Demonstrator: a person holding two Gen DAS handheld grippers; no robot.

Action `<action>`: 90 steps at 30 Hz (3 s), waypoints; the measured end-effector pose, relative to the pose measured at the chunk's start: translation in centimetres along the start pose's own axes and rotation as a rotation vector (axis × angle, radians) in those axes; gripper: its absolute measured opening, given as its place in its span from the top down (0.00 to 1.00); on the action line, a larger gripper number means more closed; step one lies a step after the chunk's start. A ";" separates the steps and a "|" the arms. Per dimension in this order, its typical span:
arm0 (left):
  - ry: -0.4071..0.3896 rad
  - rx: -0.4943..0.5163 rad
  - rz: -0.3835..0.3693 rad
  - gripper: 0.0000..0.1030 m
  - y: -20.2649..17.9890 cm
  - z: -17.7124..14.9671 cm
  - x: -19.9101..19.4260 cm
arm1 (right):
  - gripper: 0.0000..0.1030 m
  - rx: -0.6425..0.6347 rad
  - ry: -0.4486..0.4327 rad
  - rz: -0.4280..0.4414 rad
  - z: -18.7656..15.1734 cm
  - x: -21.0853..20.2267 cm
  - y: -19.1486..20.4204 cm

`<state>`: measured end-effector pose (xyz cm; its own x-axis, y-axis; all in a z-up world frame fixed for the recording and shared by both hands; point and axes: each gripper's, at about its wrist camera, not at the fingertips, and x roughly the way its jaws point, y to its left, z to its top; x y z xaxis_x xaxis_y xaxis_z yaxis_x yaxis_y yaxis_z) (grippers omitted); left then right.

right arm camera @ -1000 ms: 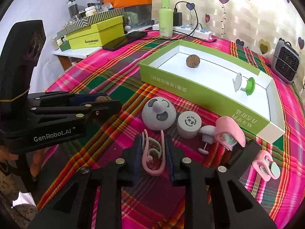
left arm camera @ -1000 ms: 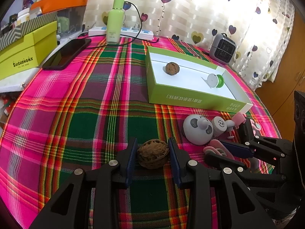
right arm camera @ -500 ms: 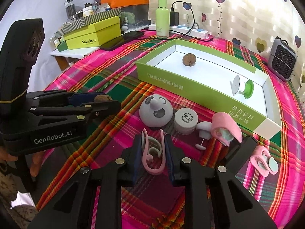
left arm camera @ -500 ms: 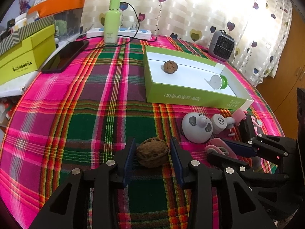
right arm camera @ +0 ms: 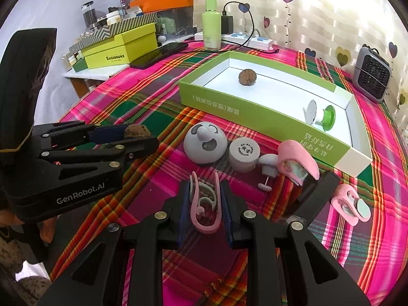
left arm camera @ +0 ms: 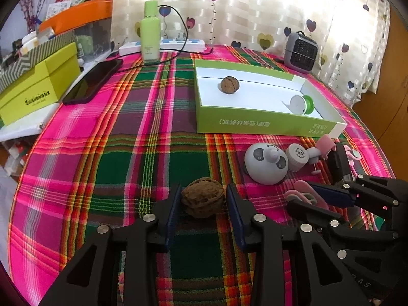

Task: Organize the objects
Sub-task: 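Lift and carry the walnut and pink clip toward the white tray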

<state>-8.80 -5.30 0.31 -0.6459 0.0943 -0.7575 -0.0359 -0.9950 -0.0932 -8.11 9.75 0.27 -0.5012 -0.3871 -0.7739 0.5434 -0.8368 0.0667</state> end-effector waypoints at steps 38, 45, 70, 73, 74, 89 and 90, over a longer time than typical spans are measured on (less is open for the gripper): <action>-0.019 0.018 -0.035 0.70 -2.5 0.6 -1.9 | 0.77 0.096 -0.040 -0.001 0.0 -2.1 -1.6; -0.034 0.028 -0.038 0.70 -3.2 1.4 -2.4 | 0.77 0.108 -0.059 -0.005 0.5 -2.7 -2.1; -0.061 0.042 -0.042 0.70 -3.8 5.2 -1.4 | 0.77 0.116 -0.099 -0.026 3.6 -3.0 -4.3; -0.061 0.043 -0.044 0.70 -3.8 5.6 -1.1 | 0.77 0.116 -0.099 -0.026 3.8 -3.0 -4.5; -0.061 0.044 -0.045 0.70 -3.9 5.8 -1.0 | 0.77 0.118 -0.099 -0.028 3.9 -2.9 -4.7; -0.051 0.024 -0.058 0.70 -4.0 8.7 1.7 | 0.77 0.125 -0.122 -0.068 7.3 -2.4 -7.1; -0.051 0.024 -0.058 0.70 -4.1 8.8 1.9 | 0.77 0.127 -0.122 -0.069 7.4 -2.3 -7.2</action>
<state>-16.63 -1.38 4.95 -0.6801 0.1502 -0.7176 -0.0919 -0.9885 -0.1199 -15.89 13.82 6.22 -0.6161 -0.3647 -0.6981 0.4196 -0.9021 0.1010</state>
